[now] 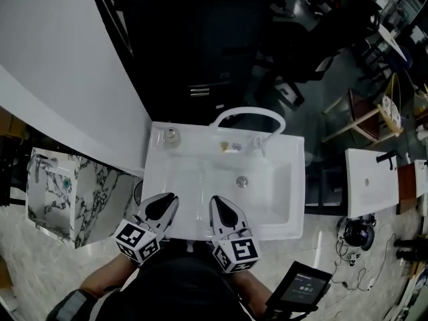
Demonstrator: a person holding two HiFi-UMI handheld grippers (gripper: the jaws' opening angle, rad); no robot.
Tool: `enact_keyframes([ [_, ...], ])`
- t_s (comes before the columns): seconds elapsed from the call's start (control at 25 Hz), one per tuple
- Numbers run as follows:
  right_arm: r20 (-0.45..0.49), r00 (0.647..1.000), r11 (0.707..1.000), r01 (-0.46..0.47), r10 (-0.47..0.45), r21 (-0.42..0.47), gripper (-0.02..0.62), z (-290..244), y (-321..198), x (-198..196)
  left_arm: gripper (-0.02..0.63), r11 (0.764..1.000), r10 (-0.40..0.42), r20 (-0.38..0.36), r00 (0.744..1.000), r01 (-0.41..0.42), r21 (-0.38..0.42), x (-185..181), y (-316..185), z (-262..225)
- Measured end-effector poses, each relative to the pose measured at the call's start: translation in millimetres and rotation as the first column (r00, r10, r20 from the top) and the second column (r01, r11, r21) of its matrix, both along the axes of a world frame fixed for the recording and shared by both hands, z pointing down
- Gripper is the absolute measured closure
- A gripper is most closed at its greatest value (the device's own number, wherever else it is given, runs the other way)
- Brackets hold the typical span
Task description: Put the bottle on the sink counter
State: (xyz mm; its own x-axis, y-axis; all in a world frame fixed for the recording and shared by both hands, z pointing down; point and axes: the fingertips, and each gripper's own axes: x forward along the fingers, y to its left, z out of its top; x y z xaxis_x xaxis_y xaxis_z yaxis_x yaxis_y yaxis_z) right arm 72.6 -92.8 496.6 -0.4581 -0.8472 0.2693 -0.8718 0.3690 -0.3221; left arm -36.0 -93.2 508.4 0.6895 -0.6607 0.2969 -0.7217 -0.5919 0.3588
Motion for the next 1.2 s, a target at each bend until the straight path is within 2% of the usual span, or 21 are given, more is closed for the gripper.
enact_keyframes([
  [0.52, 0.014, 1.000, 0.999, 0.018, -0.019, 0.049, 0.600, -33, 8, -13, 0.557, 0.999, 0.001, -0.070, 0.998, 0.001, 0.032, 4, 6, -36],
  [0.84, 0.006, 1.000, 0.993, 0.000, -0.001, 0.120, 0.600, -62, -1, -13, 0.557, 0.996, 0.013, -0.074, 0.997, -0.006, 0.087, 5, 2, -56],
  [1.2, -0.002, 1.000, 0.988, 0.003, -0.003, 0.156, 0.600, -76, -4, -16, 0.557, 0.991, 0.023, -0.070, 0.997, -0.013, 0.135, 7, -5, -70],
])
